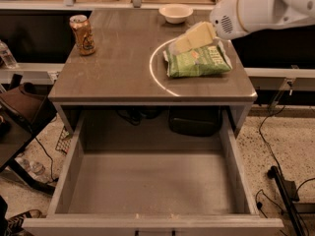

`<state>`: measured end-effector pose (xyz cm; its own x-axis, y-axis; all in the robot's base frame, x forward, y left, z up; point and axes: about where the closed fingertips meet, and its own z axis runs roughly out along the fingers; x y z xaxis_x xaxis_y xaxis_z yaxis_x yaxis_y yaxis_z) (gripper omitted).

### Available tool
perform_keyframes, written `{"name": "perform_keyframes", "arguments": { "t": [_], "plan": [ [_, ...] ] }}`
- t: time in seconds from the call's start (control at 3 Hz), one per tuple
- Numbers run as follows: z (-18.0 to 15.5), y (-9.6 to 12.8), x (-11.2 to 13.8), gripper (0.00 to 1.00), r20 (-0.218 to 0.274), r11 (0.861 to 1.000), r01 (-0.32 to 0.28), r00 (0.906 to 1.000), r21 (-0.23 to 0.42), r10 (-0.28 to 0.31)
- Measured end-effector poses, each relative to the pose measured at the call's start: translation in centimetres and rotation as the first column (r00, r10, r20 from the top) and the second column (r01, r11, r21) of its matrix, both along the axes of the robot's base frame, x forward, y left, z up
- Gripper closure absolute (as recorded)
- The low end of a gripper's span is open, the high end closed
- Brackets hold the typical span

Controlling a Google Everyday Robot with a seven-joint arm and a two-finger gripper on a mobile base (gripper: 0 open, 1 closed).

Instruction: Place orange can into top drawer

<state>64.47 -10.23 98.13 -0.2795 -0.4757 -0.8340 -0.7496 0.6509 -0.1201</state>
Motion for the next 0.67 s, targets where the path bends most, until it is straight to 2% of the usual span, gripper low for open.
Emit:
{"name": "perform_keyframes", "arguments": {
  "t": [0.33,0.67],
  "plan": [
    [-1.1,4.6,2.1,0.00,0.070,0.985,-0.044,0.9970,0.165,0.032],
    [0.7,7.2,2.7,0.00,0.137,0.977,-0.070,0.9896,0.202,0.042]
  ]
}}
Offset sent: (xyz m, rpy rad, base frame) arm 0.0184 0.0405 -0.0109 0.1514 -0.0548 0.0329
